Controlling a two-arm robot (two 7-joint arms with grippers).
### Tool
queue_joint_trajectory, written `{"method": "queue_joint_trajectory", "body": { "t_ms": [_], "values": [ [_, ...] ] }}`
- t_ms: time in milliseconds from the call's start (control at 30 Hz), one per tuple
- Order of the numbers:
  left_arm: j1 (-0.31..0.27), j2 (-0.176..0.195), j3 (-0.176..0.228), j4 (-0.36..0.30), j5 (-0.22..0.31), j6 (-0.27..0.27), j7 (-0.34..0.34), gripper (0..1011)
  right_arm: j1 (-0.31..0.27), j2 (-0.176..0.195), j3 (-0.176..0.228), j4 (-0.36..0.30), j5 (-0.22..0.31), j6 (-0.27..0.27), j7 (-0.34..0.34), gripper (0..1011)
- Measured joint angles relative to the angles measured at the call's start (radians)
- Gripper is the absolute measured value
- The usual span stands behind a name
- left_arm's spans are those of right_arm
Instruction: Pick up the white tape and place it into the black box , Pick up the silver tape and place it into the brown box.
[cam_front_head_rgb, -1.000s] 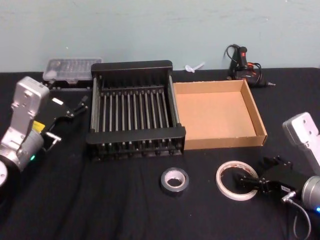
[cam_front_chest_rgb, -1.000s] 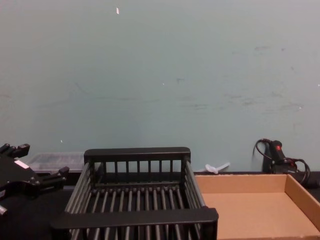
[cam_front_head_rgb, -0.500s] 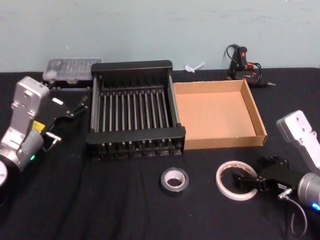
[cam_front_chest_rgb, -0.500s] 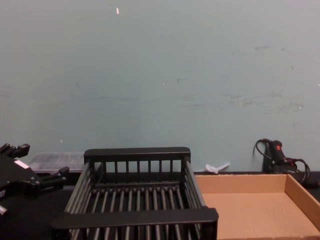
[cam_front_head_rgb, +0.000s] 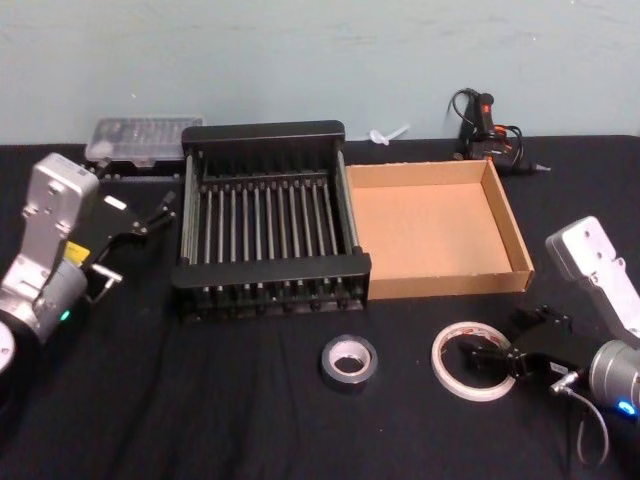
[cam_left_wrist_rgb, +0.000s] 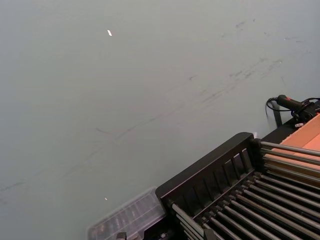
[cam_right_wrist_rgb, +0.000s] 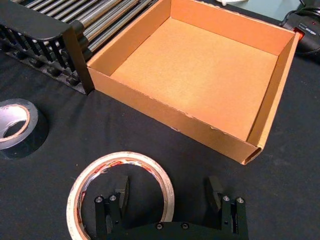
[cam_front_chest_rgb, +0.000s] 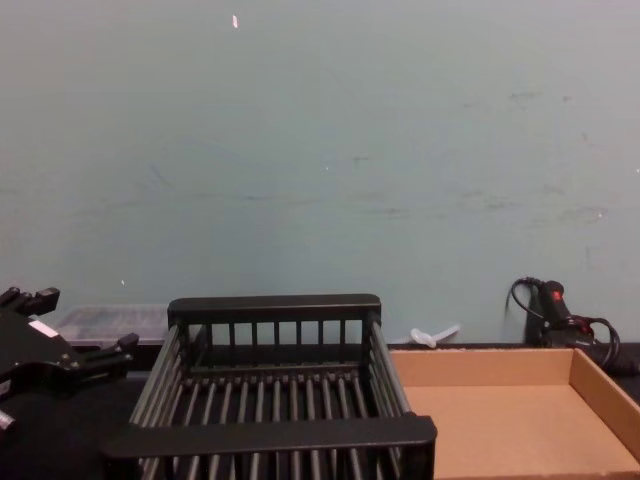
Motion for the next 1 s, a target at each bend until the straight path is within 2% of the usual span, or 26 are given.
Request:
{"method": "queue_joint_trajectory", "body": {
  "t_ms": [1000],
  "values": [
    [0.000,0.000,0.000,0.000,0.000,0.000,0.000,1001,-0.017,-0.035,0.021,0.002,-0.047,0.003,0.027,1002]
  ]
}}
